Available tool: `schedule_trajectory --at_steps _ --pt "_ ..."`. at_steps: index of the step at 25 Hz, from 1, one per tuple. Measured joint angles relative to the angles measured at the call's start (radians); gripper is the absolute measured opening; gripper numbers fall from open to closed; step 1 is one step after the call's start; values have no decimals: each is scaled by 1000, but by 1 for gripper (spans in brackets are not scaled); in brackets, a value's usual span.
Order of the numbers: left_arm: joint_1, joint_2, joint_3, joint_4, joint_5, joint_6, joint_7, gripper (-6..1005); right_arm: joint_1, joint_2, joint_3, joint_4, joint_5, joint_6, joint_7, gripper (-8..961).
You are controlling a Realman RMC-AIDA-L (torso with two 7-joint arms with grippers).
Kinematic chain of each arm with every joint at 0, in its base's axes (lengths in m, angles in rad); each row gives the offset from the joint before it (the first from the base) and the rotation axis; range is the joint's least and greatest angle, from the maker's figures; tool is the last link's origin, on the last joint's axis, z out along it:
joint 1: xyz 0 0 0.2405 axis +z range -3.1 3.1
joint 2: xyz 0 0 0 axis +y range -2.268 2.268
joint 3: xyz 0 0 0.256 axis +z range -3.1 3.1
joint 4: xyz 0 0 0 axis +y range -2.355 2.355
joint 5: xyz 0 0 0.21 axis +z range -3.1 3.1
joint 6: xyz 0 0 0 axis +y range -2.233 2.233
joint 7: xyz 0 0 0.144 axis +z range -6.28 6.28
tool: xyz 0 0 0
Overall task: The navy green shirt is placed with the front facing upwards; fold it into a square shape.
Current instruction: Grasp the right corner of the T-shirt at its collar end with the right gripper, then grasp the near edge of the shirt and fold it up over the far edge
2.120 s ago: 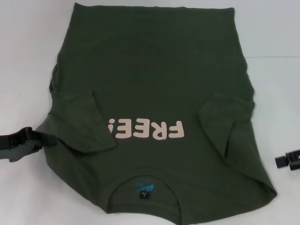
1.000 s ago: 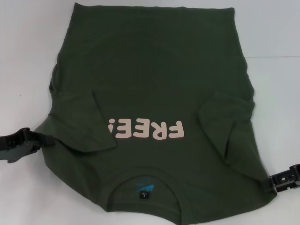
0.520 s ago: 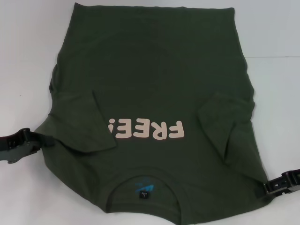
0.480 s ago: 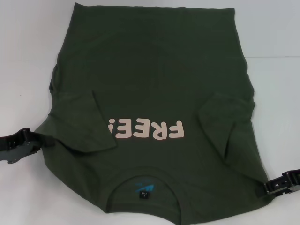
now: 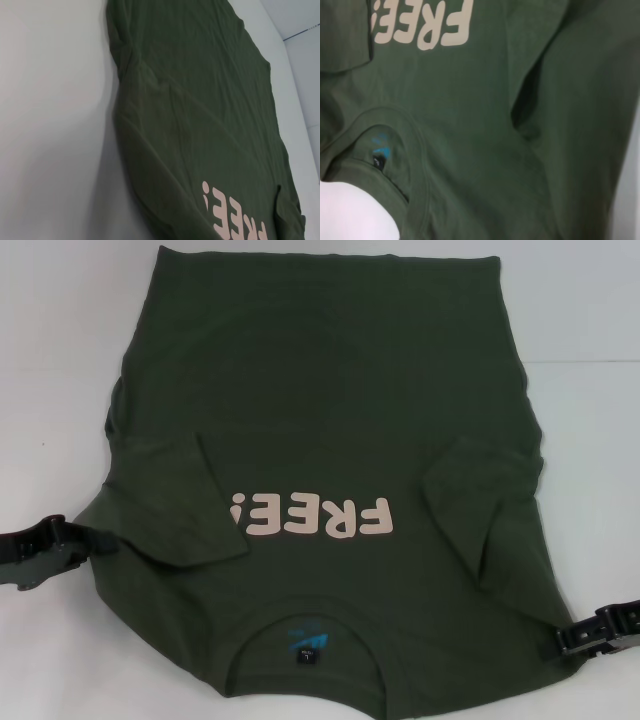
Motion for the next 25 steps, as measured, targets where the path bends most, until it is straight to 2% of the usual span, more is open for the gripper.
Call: schedule_trajectory --at_steps 10,19,25 --pt "1 0 -2 0 -5 0 2 29 21 24 0 3 3 10 8 667" --pt "1 0 -2 0 -9 0 3 29 34 31 -8 3 31 24 23 638" --pt "0 0 -2 0 -12 0 2 30 48 38 -14 4 22 23 23 517"
